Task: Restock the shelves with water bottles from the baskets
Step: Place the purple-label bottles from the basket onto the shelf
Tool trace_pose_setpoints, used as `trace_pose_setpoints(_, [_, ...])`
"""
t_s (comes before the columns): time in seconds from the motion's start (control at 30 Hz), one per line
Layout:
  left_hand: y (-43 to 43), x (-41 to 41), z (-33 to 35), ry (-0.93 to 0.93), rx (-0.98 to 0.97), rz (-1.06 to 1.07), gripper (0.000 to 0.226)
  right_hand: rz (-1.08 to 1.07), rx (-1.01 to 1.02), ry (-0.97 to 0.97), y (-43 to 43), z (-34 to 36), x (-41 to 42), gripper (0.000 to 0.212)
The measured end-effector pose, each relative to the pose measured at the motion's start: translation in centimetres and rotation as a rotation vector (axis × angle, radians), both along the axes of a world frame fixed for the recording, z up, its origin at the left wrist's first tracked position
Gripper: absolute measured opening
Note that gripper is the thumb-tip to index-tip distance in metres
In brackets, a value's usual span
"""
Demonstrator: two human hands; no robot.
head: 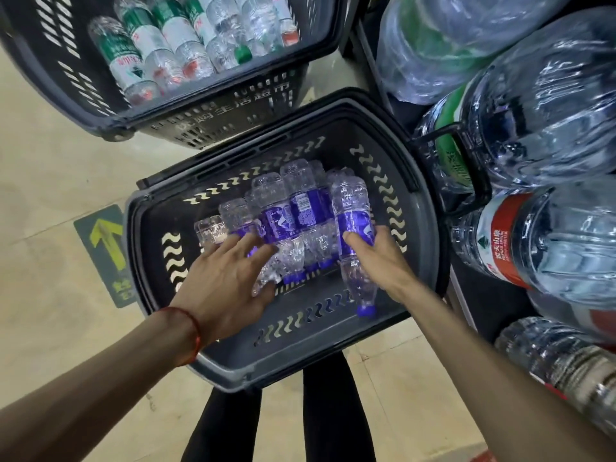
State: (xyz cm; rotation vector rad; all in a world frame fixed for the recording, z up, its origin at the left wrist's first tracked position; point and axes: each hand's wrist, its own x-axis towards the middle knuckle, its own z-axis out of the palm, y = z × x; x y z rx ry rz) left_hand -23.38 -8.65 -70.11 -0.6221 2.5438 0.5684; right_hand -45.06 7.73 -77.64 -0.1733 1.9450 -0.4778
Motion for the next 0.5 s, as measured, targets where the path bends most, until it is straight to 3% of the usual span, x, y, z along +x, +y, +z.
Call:
trace_pose_setpoints(0.2, [-0.1,-0.6,-2.0,-0.035,0.055,-0.084,0.056,0.122,0.055,0.076,1.9,5.0,0.0,0.058])
trace_pose_setpoints(0.37, [-1.4,-3.3,-6.3,-0.011,-0.044,-0.262,0.065,0.052,0.020,0.079,3.0,6.6,0.0,0.041])
trace_pose_setpoints(0.5, [-2.4,-5.2,-11.0,-0.096,-0.122,-0.475,0.079,-0.003,-0.036,0.098,3.1,5.7,-0.2,0.030])
